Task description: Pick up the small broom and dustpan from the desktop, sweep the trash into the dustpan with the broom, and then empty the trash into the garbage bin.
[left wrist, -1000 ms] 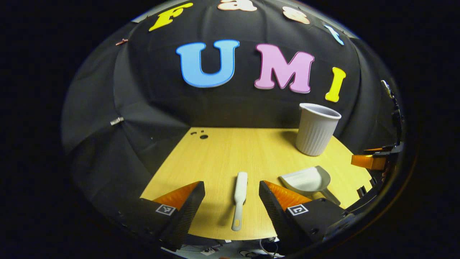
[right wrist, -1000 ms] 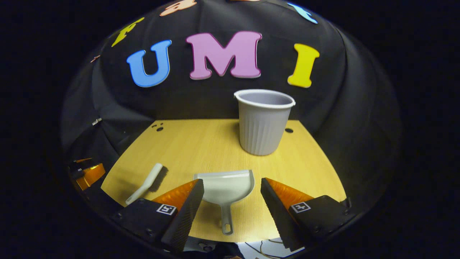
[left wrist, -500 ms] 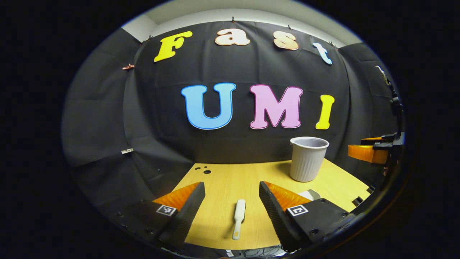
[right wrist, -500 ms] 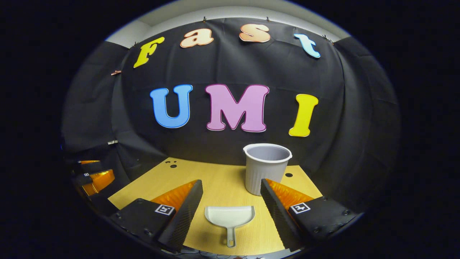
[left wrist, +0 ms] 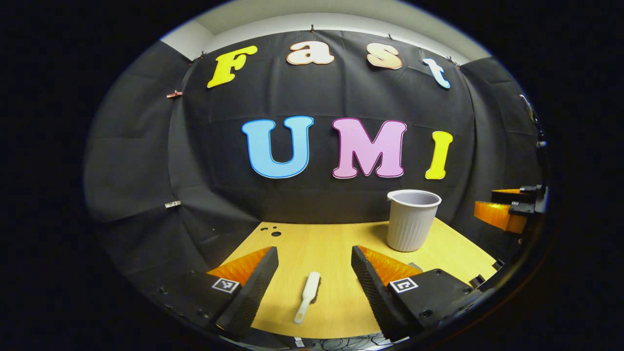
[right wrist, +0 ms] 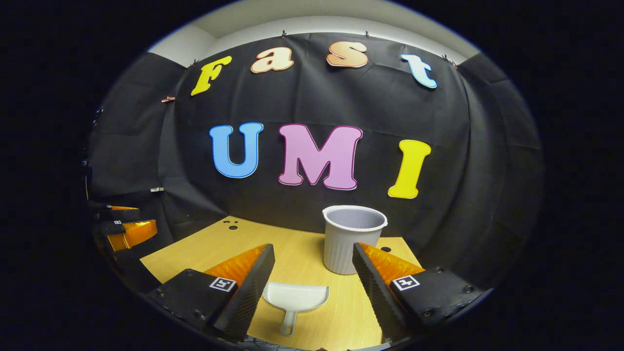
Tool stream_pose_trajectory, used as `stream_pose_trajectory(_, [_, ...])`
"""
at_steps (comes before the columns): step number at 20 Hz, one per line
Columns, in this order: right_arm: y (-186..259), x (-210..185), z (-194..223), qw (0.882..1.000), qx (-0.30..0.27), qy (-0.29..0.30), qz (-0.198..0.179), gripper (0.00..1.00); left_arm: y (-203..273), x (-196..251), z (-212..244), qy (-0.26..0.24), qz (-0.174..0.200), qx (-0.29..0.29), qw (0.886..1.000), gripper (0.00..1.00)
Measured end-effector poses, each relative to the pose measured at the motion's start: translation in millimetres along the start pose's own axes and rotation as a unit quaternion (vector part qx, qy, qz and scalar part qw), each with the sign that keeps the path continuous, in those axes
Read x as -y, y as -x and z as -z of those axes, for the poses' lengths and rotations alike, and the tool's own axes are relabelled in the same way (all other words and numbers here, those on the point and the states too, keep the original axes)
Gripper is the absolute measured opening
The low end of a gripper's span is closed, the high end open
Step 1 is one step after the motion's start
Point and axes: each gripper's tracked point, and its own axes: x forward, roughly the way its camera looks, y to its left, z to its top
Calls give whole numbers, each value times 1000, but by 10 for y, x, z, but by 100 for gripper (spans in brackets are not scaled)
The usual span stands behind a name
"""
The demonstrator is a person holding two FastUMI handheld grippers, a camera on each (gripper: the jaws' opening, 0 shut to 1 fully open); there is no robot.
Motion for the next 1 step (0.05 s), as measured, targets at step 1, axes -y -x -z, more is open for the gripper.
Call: stream_pose_trajectory(1, [12,60,17,1000,-4,-6,-8,100,3,38,-5,3,-11,-1,1000,96])
